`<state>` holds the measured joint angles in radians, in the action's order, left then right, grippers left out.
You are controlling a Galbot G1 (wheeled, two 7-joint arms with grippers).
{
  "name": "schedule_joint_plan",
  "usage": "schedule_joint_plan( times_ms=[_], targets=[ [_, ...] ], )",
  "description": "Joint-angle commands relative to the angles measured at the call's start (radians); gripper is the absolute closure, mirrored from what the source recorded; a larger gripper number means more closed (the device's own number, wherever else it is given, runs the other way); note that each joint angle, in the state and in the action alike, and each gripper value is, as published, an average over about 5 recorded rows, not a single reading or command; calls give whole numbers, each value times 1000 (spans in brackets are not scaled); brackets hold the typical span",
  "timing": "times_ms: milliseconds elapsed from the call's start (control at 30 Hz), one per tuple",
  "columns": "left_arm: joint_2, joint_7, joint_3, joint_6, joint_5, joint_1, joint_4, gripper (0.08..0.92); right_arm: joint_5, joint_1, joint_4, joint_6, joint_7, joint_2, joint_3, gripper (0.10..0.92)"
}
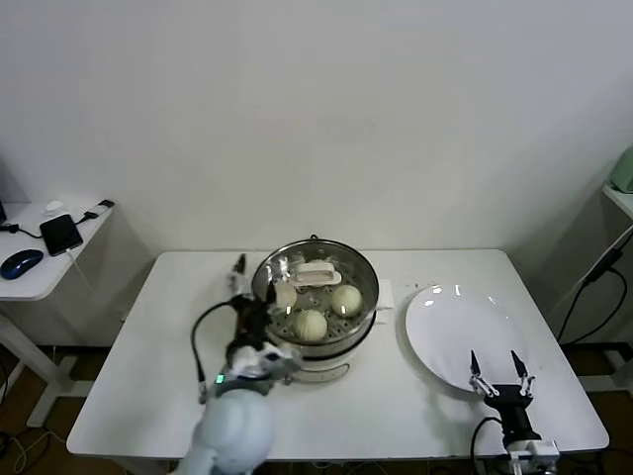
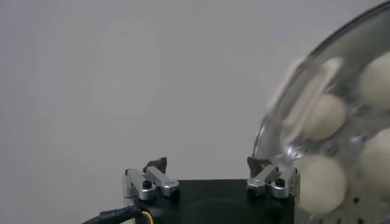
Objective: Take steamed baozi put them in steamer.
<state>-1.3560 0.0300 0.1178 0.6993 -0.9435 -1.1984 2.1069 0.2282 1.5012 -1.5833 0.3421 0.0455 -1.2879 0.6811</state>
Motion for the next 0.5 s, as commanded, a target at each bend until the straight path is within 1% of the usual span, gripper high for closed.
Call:
schedule_joint_plan(
  times_ms=[33, 100, 167, 233, 333, 400, 500],
  targets=[
    [78, -178, 185, -400, 567, -44, 120, 177, 5, 13, -44, 30, 7, 0, 1, 203],
    [98, -217, 328, -474, 833, -85, 114, 177, 5, 9, -43, 28, 5, -1, -2, 203],
    [116, -224, 457, -527, 1072, -134, 90, 177, 6, 5, -40, 25, 1, -1, -5, 203],
    [145, -223, 544, -570, 1250, -184, 41, 177, 7, -2, -38, 17, -5, -2, -8, 203],
    [179, -217, 577, -672, 1383, -244, -62, 177, 17, -12, -33, 2, -10, -1, -12, 203],
    [187, -206, 558, -736, 1400, -269, -129, 177, 25, -17, -29, -6, -11, 0, -15, 203],
    [181, -182, 517, -786, 1398, -280, -222, 177, 31, -17, -26, -14, -8, 2, -18, 203]
  ],
)
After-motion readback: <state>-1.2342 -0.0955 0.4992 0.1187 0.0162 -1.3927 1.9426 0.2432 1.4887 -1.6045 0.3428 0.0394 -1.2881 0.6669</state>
